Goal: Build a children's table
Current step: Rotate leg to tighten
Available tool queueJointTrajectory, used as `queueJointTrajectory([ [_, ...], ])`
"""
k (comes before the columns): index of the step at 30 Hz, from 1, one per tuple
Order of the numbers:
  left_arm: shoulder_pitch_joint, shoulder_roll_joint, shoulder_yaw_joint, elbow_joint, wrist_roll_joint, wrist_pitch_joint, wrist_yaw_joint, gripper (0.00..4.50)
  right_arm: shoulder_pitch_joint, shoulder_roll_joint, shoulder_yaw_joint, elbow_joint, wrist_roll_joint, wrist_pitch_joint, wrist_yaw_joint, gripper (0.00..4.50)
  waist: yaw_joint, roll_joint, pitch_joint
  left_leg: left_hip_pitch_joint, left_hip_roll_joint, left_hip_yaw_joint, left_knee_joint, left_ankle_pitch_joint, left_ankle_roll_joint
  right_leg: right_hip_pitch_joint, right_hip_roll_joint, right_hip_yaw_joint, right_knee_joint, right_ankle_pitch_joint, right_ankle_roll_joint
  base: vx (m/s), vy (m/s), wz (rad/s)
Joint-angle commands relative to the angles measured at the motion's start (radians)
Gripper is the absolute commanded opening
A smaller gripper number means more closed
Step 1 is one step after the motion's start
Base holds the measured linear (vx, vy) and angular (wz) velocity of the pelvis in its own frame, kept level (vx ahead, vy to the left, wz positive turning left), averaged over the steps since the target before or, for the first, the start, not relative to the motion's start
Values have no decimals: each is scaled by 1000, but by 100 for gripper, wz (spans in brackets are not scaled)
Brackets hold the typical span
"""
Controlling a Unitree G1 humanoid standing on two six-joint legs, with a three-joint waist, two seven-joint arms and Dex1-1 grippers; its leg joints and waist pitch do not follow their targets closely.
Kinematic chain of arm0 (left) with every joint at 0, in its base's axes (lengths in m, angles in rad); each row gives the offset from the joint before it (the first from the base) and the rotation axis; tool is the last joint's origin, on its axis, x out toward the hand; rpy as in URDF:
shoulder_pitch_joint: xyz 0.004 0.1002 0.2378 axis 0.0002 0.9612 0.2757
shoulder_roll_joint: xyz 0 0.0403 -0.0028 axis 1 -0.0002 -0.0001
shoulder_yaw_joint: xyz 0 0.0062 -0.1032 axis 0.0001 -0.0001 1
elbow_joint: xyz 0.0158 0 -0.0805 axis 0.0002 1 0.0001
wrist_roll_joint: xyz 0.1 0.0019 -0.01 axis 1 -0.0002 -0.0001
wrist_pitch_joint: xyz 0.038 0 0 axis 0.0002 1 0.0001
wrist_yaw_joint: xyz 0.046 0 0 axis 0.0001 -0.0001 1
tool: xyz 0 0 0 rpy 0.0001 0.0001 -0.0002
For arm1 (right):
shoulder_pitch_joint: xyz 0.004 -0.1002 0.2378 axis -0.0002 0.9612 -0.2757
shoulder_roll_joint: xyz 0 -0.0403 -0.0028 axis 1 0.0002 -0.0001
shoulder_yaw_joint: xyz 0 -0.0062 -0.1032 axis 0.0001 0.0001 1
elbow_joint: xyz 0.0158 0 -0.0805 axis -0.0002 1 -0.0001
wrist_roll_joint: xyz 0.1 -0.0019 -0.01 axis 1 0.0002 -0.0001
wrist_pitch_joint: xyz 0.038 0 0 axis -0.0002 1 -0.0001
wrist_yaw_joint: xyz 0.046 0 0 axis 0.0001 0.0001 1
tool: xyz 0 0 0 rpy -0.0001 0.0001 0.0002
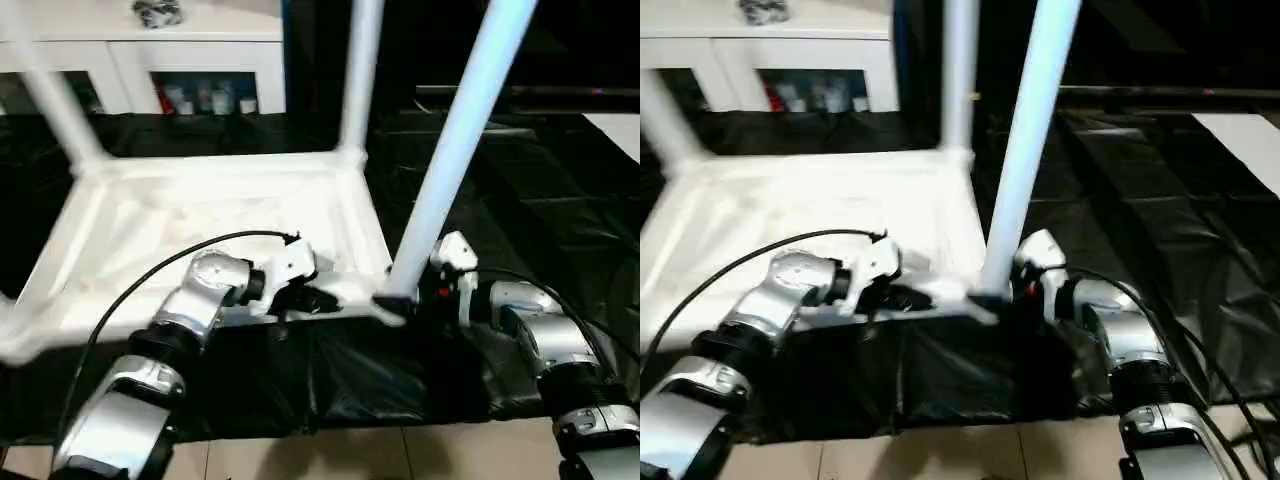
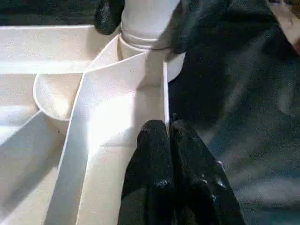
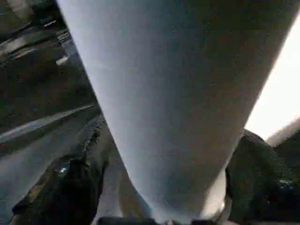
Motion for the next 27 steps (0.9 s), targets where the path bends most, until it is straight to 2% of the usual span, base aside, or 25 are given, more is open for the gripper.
queueJointTrajectory([
  [1, -31, -21, -44, 3, 4, -20, -31, 0, 4, 30, 103, -27, -2, 18, 105, 356, 3, -4, -49, 0, 17, 10, -60, -244, 87, 51, -40, 31, -63, -263, -245, 0, 0, 0],
  [4, -41, -5, -48, 16, 4, -34, -54, 0, 2, 26, 126, -38, -3, 35, 154, 333, 5, -7, -51, 0, 16, 11, -60, -238, 80, 52, -39, 32, -61, -248, -244, 0, 0, 0],
  [9, -47, 7, -46, 30, 0, -48, -78, 0, -5, 27, 140, -35, -1, 44, 195, 293, 9, -6, -53, 0, 15, 12, -57, -206, 85, 53, -39, 32, -55, -205, -259, 0, 0, 0],
  [12, -48, 12, -46, 33, 0, -50, -97, 0, -12, 31, 143, -31, 4, 53, 213, 284, 11, -3, -53, 1, 17, 12, -58, -201, 86, 53, -39, 31, -54, -188, -266, 0, 0, 0],
  [13, -49, 12, -46, 34, -1, -49, -103, 0, -14, 32, 145, -29, 5, 57, 221, 284, 10, -3, -53, 1, 16, 12, -58, -206, 83, 53, -38, 31, -54, -193, -265, 0, 0, 0],
  [14, -49, 12, -46, 34, -1, -49, -103, 0, -14, 32, 145, -29, 5, 57, 221, 264, 10, -4, -53, 1, 16, 12, -58, -208, 82, 54, -38, 31, -54, -196, -264, 0, 0, 0],
  [18, -52, 13, -49, 42, -3, -50, -113, 0, -13, 34, 142, -31, 8, 80, 228, 258, 11, -3, -54, 1, 15, 12, -58, -208, 77, 54, -40, 32, -55, -206, -259, 0, 0, 0],
  [21, -49, 12, -47, 43, -4, -43, -103, 0, -2, 50, 112, -37, 18, 80, 173, 257, 10, -2, -54, 1, 15, 12, -58, -206, 78, 54, -39, 31, -54, -196, -262, 0, 0, 0],
  [23, -45, 3, -35, 42, -5, -21, -61, 0, 4, 75, 72, -27, 14, 59, 70, 256, 11, -3, -52, 1, 15, 12, -59, -215, 74, 53, -39, 31, -56, -211, -260, 0, 0, 0],
  [27, -43, -33, -11, 45, 13, 16, 87, 0, -13, 140, -17, 62, -21, 4, -237, 252, -1, -6, -46, 4, 12, 8, -64, -278, 34, 45, -43, 31, -70, -363, -210, 0, 0, 0],
])
